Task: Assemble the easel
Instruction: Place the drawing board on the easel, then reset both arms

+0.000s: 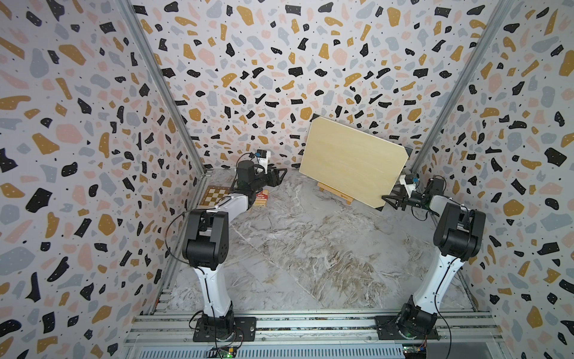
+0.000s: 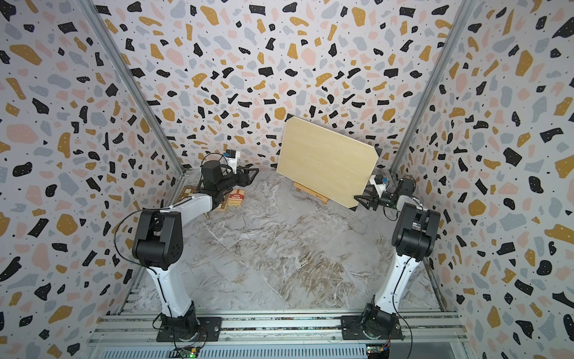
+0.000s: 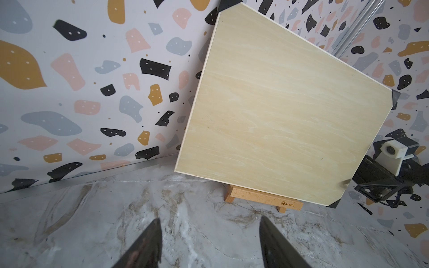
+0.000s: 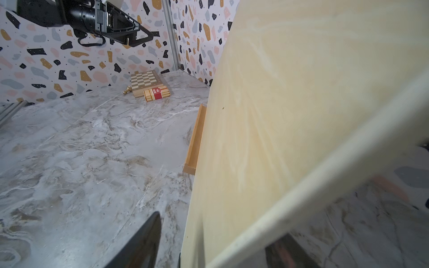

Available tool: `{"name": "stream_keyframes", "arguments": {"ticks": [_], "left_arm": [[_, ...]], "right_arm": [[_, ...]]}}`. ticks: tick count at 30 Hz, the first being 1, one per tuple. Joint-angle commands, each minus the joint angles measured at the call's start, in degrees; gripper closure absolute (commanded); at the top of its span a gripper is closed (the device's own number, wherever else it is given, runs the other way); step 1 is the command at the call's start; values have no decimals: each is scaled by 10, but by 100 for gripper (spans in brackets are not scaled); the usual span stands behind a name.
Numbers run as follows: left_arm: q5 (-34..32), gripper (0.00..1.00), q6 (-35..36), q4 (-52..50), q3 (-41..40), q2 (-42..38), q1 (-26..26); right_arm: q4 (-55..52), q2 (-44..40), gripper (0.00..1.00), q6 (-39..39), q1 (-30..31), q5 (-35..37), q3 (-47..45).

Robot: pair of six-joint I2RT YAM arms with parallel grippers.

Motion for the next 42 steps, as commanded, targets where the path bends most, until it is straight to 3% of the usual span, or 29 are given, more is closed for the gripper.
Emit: {"name": "stream_keyframes", "arguments": {"ticks": [1, 3, 6, 9, 15, 16, 19, 22, 25, 28, 32, 37, 42], "left_arm": [[6, 34, 12, 9, 1, -35, 0], [5, 33, 13, 8, -3, -42, 0], [4, 31, 7, 6, -9, -56, 1], [-2, 28, 1, 9, -27, -77, 0], [-38, 14, 1, -37, -101, -161, 1], [-56, 11, 5, -54, -121, -186, 1], [-140, 0, 21, -108, -196, -272, 1], [-230, 1, 23, -172, -267, -367, 8], [-387, 1, 24, -247, -330, -459, 15], [-489, 1, 54, -282, -398, -534, 37], [-551, 1, 64, -250, -479, -570, 51], [-516, 1, 89, -54, -582, -528, 53], [-456, 1, 122, 113, -608, -442, 56]], "right_arm": [[47, -62, 14, 35, -3, 11, -24], [87, -79, 0, 69, -10, 12, -43], [134, -109, 0, 115, -20, 19, -72], [228, -162, 0, 186, -21, 71, -132], [408, -293, 0, 365, -21, 223, -253], [443, -326, 0, 391, -16, 258, -290], [433, -431, 0, 417, 37, 474, -364], [370, -513, 0, 446, 113, 658, -421], [382, -575, 0, 453, 177, 748, -514], [439, -625, 0, 443, 223, 802, -614], [469, -647, 0, 466, 231, 816, -679], [566, -597, 0, 451, 235, 800, -744], [653, -524, 0, 435, 232, 760, -738]]}}
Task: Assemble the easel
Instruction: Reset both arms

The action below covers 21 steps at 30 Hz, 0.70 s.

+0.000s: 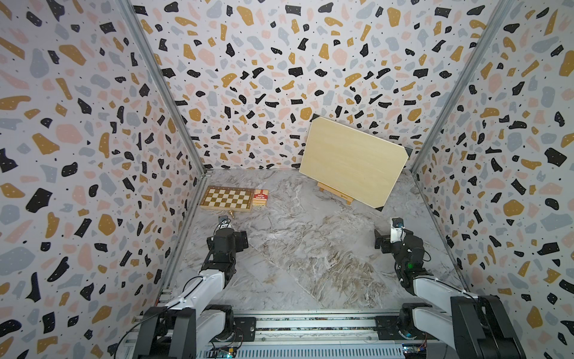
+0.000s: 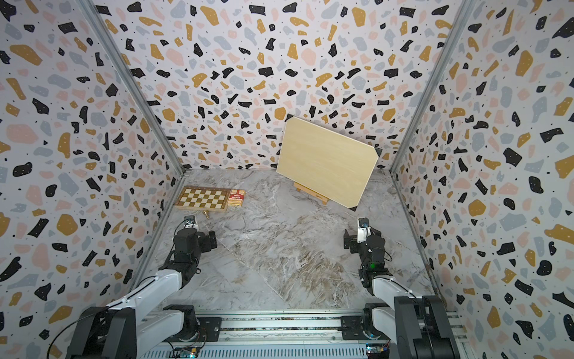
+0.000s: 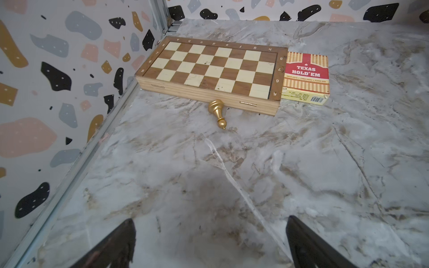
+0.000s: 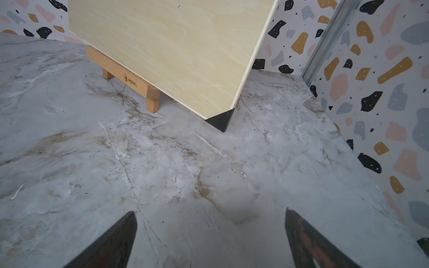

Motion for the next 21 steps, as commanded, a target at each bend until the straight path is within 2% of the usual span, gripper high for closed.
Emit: {"name": "stream_keyframes", "arguments": {"ticks": [1, 4, 5, 7, 9, 12, 13, 14, 17, 18, 21], "left_arm": [[28, 1, 34, 179, 7, 57, 4], [79, 1, 44, 180, 34, 115, 15], [96, 1, 55, 192, 37, 136, 15], [108, 1, 58, 210, 30, 152, 15], [94, 1, 53, 262, 16, 173, 16], [96, 1, 50, 220, 29, 163, 16], [92, 1, 51, 235, 26, 170, 16], [92, 1, 51, 239, 25, 169, 16], [92, 1, 49, 232, 25, 165, 16], [91, 1, 50, 231, 25, 164, 16], [92, 1, 51, 231, 25, 164, 16]], "right_arm": [[112, 36, 0, -18, -1, -27, 15], [115, 69, 0, 19, -25, -52, 40], [128, 80, 0, 42, -47, -92, 41], [236, 109, 0, 64, -88, -185, 4], [337, 130, 0, 56, -87, -201, -36], [325, 153, 0, 18, -37, -132, -24], [320, 172, 0, -3, -23, -144, -9], [256, 174, 0, -19, -7, -140, 19], [241, 180, 0, 22, -14, -63, 34], [210, 175, 0, 20, -7, -46, 43], [229, 172, 0, 7, 12, -21, 33]]}}
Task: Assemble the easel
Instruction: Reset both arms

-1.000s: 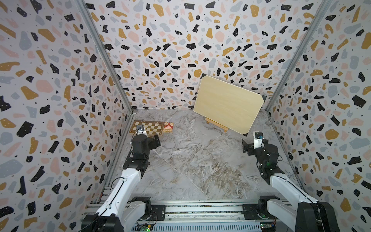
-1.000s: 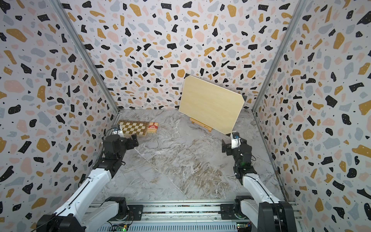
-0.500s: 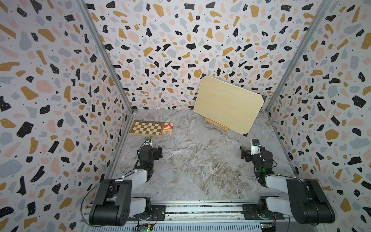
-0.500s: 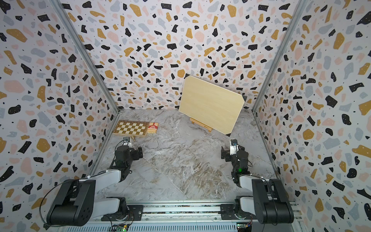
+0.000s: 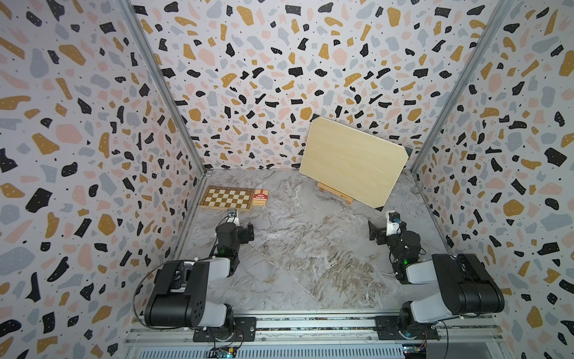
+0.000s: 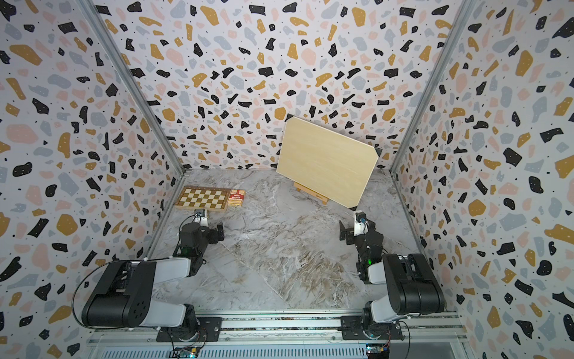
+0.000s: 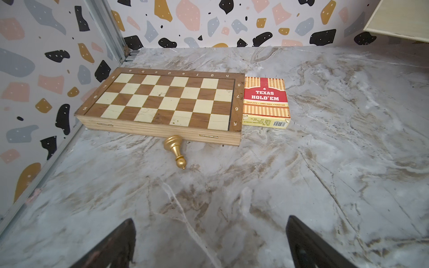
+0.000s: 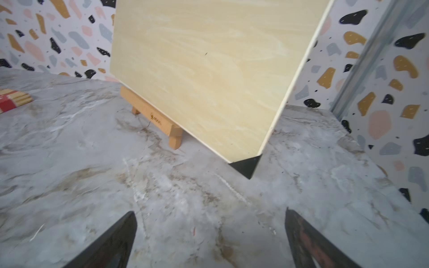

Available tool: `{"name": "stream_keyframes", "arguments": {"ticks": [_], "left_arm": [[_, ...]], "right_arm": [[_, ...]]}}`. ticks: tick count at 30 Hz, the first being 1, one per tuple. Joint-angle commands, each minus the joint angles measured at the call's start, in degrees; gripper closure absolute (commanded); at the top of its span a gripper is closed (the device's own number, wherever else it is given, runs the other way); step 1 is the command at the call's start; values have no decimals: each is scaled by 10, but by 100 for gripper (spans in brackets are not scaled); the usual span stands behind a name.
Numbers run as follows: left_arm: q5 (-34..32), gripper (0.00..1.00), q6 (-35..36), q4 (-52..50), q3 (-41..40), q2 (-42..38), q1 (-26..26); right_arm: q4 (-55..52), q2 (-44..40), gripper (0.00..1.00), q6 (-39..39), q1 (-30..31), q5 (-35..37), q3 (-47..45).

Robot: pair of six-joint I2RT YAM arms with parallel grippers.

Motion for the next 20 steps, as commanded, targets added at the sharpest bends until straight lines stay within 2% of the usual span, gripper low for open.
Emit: {"name": "stream_keyframes", "arguments": {"ticks": [1, 20], "left_arm": [[4, 1, 9, 25, 3, -5, 4], [5, 1, 9, 25, 3, -5, 4]], "right_arm": [[-9, -6, 0, -7, 15, 45, 6], [-22, -3, 0, 3, 2, 31, 14]]}}
